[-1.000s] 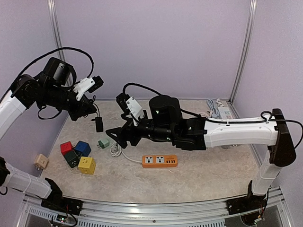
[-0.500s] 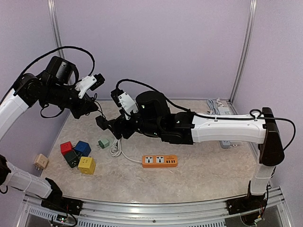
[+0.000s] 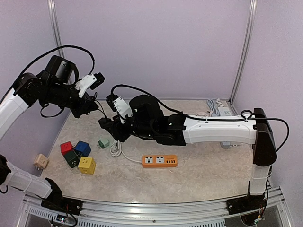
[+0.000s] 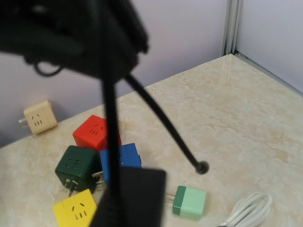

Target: Insert the plug

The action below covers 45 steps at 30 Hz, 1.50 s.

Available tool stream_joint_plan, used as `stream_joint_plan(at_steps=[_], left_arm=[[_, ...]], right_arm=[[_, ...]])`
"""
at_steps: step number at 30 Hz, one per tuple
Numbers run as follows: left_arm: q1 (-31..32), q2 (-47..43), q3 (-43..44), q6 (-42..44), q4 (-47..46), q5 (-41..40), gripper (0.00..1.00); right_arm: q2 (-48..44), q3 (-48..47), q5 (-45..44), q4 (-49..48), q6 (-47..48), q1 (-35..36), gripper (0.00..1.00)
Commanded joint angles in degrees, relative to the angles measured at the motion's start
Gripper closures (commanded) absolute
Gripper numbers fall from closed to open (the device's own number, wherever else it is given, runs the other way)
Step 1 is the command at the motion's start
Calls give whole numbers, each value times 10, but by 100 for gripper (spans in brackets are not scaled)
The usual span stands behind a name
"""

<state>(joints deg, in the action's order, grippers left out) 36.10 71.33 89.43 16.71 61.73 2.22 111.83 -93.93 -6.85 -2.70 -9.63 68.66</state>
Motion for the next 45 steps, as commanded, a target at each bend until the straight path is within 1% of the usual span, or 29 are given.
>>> stream_joint_plan(at_steps=[1,4,6,7,9,11,12,13,15,16,18,19,23,27,30,33,36,38,42,45], left_arm=[[5,2,14,-4,-10,3,100],[5,0,13,-3,-8,4,100],[5,0,13,-3,-7,8,100],[5,-1,13,-2,-7,9,100],[4,-2,11,6,-3,16,100],[2,-5,3,20,5,22,98],[-2,-8,-5,28,7,23,91],[-9,-14,-16,38,9,25,70],[-31,-24,-44,60,13,27,40],[-44,-32,-62,71,14,28,28],[-87,-44,-109,96,13,40,7],[-108,-52,-127,106,10,48,2],[-176,-72,-178,125,4,65,1],[-203,-89,-209,121,-12,70,1],[-210,-98,-224,116,-21,80,1],[-215,-100,-232,111,-27,82,1],[-220,-99,-233,108,-31,82,1],[-222,-100,-234,108,-30,81,1],[-223,-102,-235,108,-33,79,1],[-224,-103,-235,107,-34,79,1]], right_arm=[[15,-18,-11,-3,-21,-8,54],[14,-18,-6,-3,-24,-12,66],[14,-18,0,-2,-23,-13,91],[12,-17,5,0,-21,-14,98],[1,-11,27,12,-9,-19,100],[-16,-15,60,61,3,-30,100],[-24,-19,75,98,10,-39,100],[-35,-22,96,137,19,-50,100],[-49,-30,134,230,39,-75,100],[-50,-38,141,286,49,-87,100],[-42,-62,148,394,99,-102,100],[-34,-76,147,446,128,-105,100],[33,-150,145,597,213,-106,100],[124,-272,109,696,255,-106,100],[191,-361,74,712,256,-107,100],[221,-427,31,693,238,-114,100],[221,-433,-7,668,215,-129,100],[212,-413,-5,662,214,-137,100],[184,-325,60,664,263,-133,100],[187,-312,105,710,297,-120,100]])
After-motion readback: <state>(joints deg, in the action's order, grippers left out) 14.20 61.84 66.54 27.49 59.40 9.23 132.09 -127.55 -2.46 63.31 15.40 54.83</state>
